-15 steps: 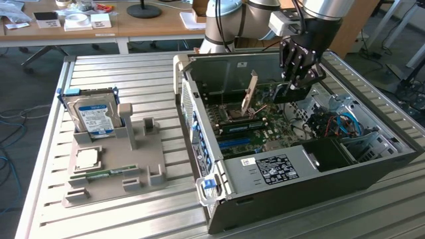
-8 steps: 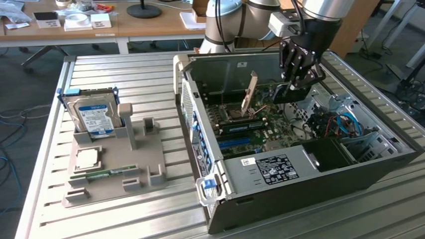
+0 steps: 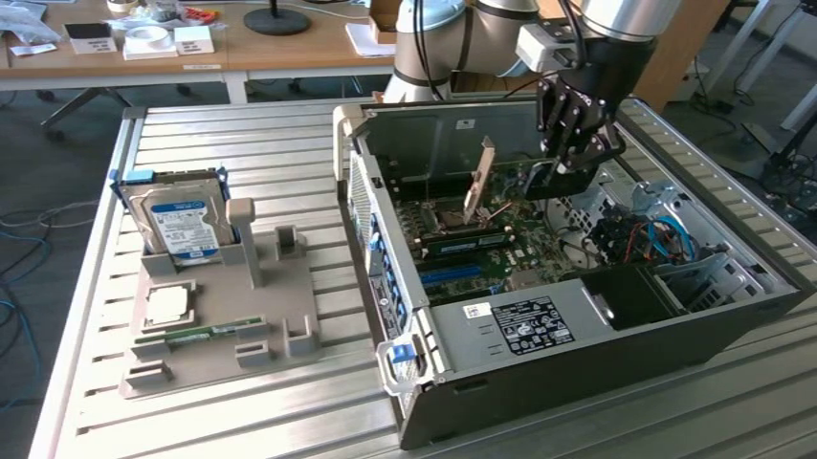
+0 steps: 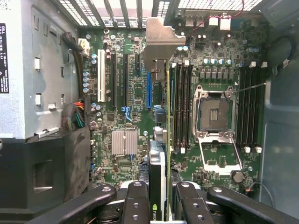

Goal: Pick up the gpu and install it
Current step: 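Insert the gpu into the slot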

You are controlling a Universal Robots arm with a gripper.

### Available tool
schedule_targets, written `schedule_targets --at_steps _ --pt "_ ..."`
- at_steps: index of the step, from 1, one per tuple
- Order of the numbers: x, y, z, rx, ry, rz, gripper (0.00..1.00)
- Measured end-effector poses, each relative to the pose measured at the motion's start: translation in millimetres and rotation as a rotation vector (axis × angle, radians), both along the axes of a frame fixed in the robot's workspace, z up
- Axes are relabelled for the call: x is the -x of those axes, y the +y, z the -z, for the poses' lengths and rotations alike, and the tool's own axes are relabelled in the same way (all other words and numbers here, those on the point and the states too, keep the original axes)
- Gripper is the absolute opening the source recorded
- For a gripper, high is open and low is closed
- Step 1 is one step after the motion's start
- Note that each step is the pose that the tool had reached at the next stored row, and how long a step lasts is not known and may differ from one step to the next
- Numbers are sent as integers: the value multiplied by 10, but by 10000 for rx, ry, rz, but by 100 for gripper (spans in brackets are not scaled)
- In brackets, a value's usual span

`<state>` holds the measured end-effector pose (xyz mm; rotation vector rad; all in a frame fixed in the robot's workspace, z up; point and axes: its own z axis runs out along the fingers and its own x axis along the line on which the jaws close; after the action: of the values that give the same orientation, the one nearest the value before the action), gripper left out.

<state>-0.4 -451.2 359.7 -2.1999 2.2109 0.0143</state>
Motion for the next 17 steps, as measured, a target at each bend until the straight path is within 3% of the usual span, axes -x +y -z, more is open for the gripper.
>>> schedule_targets --at_steps 17 --pt "12 0 12 2 0 0 27"
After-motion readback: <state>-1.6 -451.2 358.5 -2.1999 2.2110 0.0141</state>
